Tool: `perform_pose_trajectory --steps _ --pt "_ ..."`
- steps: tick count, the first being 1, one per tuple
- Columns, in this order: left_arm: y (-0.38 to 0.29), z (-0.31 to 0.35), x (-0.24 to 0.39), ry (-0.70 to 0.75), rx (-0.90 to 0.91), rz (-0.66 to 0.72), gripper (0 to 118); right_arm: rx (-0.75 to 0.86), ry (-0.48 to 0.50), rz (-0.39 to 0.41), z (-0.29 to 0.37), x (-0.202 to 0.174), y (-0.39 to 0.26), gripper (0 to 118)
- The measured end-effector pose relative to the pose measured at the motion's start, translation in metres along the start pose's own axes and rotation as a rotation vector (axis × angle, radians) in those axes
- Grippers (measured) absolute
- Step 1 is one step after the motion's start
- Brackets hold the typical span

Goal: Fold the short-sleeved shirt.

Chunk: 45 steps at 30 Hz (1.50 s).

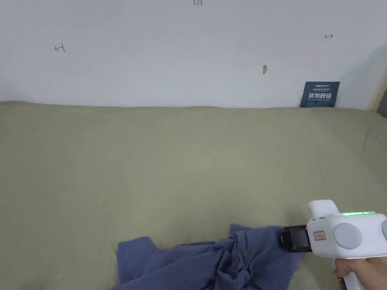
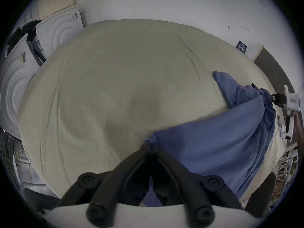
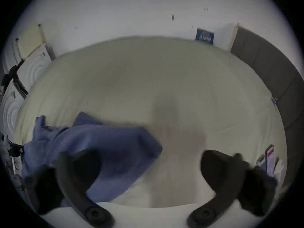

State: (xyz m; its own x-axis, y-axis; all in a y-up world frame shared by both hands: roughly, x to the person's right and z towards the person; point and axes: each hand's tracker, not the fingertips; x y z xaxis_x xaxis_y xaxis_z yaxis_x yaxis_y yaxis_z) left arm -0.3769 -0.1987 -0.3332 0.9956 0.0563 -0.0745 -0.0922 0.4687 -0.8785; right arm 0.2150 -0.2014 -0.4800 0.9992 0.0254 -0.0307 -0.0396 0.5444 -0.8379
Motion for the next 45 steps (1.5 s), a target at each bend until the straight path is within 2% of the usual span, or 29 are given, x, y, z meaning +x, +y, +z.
perform_pose_trajectory --steps 2,5,7,8,9,10,11,14,16,19,24,27,31,40,45 --pt "0.0 -0.002 -0.001 0.002 -0.005 0.0 2 -0.019 -0.079 0.014 -0.013 -0.007 0.003 108" --pt "0.001 -0.003 0.002 0.008 -0.009 -0.008 2 -0.032 -0.072 0.046 -0.027 -0.007 0.0 107" --pt "0.001 -0.002 0.002 0.01 -0.009 -0.008 2 -0.024 -0.025 0.015 -0.018 -0.009 0.0 97" --pt "0.003 -0.005 0.0 0.011 -0.008 -0.008 2 -0.017 0.032 0.011 -0.01 -0.011 0.001 83" --pt "0.004 -0.004 -0.001 0.012 -0.007 -0.007 2 0.005 0.044 0.03 0.002 -0.015 0.0 57" --pt "0.004 -0.002 -0.002 0.012 -0.007 -0.007 2 0.023 0.033 0.07 0.012 -0.018 -0.002 2" --pt "0.005 0.002 -0.004 0.014 -0.003 -0.003 2 0.035 -0.008 0.082 0.022 -0.02 -0.002 2" --pt "0.014 0.031 -0.009 0.015 0.076 0.046 2 0.117 -0.022 0.095 0.068 -0.016 0.0 2" --pt "0.024 0.067 -0.01 0.012 0.152 0.06 2 0.185 -0.013 0.063 0.107 -0.004 0.005 2" --pt "0.046 0.123 -0.012 0.042 0.262 0.03 2 0.278 0.006 0.022 0.169 0.017 0.01 2" --pt "0.078 0.207 -0.008 0.109 0.408 -0.012 2 0.441 -0.063 0.018 0.269 0.038 0.011 2" --pt "0.1 0.249 -0.001 0.122 0.483 -0.021 2 0.51 -0.075 -0.013 0.316 0.051 0.014 2" --pt "0.132 0.298 0.02 0.131 0.574 -0.067 2 0.598 -0.126 -0.006 0.373 0.053 0.018 2" --pt "0.203 0.339 0.049 0.148 0.642 -0.049 2 0.64 -0.231 -0.04 0.412 0.063 0.057 2" --pt "0.235 0.33 0.053 0.182 0.65 -0.027 2 0.66 -0.234 -0.074 0.401 0.07 0.085 2"
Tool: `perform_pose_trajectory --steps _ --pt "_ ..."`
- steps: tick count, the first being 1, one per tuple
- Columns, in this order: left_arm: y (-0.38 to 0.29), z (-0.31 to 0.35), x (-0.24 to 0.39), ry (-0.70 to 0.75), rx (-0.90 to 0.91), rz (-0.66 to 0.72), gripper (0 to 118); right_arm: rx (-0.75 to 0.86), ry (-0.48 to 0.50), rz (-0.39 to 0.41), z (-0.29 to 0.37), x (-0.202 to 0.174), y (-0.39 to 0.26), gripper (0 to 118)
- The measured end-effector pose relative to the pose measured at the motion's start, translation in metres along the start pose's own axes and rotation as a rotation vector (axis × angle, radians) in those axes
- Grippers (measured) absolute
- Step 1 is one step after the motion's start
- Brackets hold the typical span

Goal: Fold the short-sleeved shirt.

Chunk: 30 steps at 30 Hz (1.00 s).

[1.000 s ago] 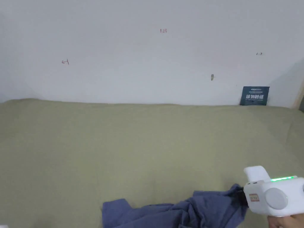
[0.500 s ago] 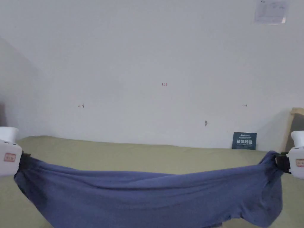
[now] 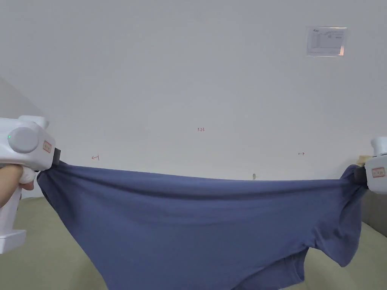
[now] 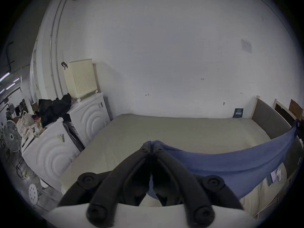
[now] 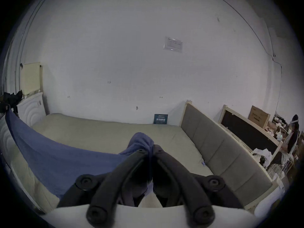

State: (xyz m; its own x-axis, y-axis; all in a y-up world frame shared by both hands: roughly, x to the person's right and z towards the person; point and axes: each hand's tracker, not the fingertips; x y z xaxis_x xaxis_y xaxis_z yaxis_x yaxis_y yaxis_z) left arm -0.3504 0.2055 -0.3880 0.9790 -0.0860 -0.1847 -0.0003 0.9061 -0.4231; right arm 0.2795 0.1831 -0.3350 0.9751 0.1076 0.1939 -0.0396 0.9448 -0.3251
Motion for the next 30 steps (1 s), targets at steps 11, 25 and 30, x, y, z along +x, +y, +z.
perform_pose_trajectory --steps 11,25,30 --pt "0.027 -0.08 0.026 0.002 0.008 0.016 2 0.006 -0.036 0.002 -0.093 -0.022 0.028 2" --pt "-0.071 -0.186 0.045 0.01 -0.143 0.019 2 -0.153 -0.028 -0.007 -0.179 -0.048 -0.077 2" --pt "-0.144 -0.185 0.039 -0.018 -0.241 0.029 2 -0.235 -0.002 -0.023 -0.165 -0.044 -0.148 2"
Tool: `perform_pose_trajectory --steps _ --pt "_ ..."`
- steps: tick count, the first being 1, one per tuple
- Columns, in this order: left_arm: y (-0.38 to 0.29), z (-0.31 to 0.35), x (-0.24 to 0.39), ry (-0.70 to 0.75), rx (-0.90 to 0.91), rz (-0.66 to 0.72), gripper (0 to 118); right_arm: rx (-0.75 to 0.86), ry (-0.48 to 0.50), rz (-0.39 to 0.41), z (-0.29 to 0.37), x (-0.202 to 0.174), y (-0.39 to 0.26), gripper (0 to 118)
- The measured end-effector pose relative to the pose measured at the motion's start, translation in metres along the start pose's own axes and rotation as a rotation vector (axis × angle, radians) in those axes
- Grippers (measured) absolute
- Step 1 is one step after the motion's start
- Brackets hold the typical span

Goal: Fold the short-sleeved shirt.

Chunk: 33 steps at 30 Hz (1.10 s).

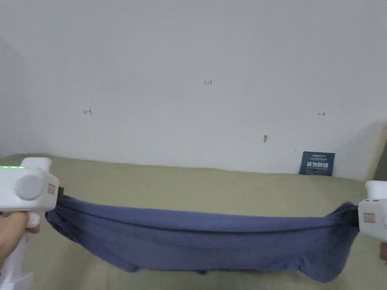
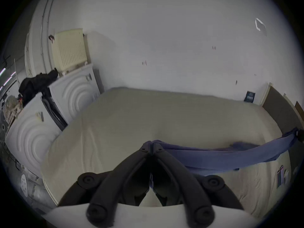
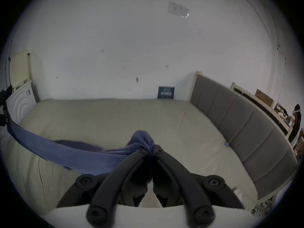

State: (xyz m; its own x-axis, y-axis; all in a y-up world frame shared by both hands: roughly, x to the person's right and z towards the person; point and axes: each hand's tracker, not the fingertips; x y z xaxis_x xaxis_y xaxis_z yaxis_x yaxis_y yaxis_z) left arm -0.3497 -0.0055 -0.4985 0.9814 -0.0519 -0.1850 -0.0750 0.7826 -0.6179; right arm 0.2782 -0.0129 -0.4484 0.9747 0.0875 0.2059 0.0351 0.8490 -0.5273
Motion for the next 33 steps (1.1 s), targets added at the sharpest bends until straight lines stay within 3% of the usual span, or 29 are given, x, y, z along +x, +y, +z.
perform_pose_trajectory --steps 3,16,22,33 --pt "-0.045 0.003 -0.008 -0.016 -0.052 -0.001 2 -0.064 0.022 0.028 0.012 0.003 -0.049 2" --pt "-0.2 0.085 -0.059 -0.073 -0.173 -0.008 2 -0.139 0.048 -0.02 0.124 0.049 -0.224 2" --pt "-0.248 0.102 -0.073 -0.105 -0.222 0.005 2 -0.188 0.059 -0.063 0.162 0.062 -0.268 2" --pt "-0.282 0.073 -0.083 -0.12 -0.277 0.069 2 -0.246 0.046 -0.118 0.146 0.058 -0.288 3"
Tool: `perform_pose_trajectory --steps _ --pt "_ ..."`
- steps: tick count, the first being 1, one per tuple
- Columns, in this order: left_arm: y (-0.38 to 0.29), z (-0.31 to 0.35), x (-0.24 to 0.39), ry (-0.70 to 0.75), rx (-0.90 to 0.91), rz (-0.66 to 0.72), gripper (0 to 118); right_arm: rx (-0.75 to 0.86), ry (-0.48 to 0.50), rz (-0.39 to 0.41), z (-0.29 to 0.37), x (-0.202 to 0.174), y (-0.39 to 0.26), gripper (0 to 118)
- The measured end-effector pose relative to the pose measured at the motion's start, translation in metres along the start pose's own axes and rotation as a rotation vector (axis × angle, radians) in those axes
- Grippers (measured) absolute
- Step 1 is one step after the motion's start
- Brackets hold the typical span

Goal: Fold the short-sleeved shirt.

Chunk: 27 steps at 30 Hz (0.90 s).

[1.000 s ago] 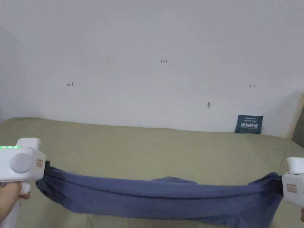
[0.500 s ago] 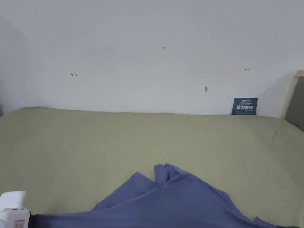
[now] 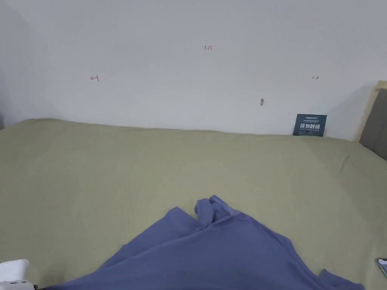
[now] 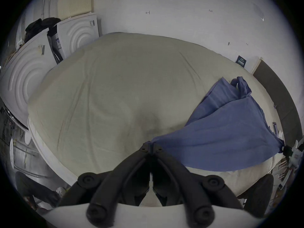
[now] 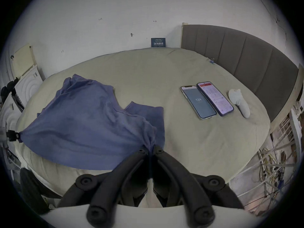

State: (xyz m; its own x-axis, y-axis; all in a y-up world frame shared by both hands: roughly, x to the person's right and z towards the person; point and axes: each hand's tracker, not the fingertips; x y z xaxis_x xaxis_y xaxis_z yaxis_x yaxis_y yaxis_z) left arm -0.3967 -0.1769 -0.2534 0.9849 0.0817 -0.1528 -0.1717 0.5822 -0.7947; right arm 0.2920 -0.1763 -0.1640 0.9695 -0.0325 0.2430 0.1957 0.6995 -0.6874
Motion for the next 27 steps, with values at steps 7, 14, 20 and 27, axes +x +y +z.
perform_pose_trajectory --steps 7,14,20,27 --pt "-0.012 0.016 0.005 -0.021 0.058 0.012 111 0.045 0.022 -0.037 0.025 -0.009 0.0 112" --pt "-0.021 0.075 0.026 -0.003 0.182 -0.029 94 0.154 0.101 0.122 0.054 -0.071 0.015 91" --pt "-0.038 0.095 0.02 -0.01 0.224 -0.028 0 0.226 0.192 0.106 0.081 -0.116 0.005 0" --pt "-0.042 0.08 -0.002 -0.021 0.157 -0.006 0 0.247 0.226 0.186 0.091 -0.147 -0.011 0"
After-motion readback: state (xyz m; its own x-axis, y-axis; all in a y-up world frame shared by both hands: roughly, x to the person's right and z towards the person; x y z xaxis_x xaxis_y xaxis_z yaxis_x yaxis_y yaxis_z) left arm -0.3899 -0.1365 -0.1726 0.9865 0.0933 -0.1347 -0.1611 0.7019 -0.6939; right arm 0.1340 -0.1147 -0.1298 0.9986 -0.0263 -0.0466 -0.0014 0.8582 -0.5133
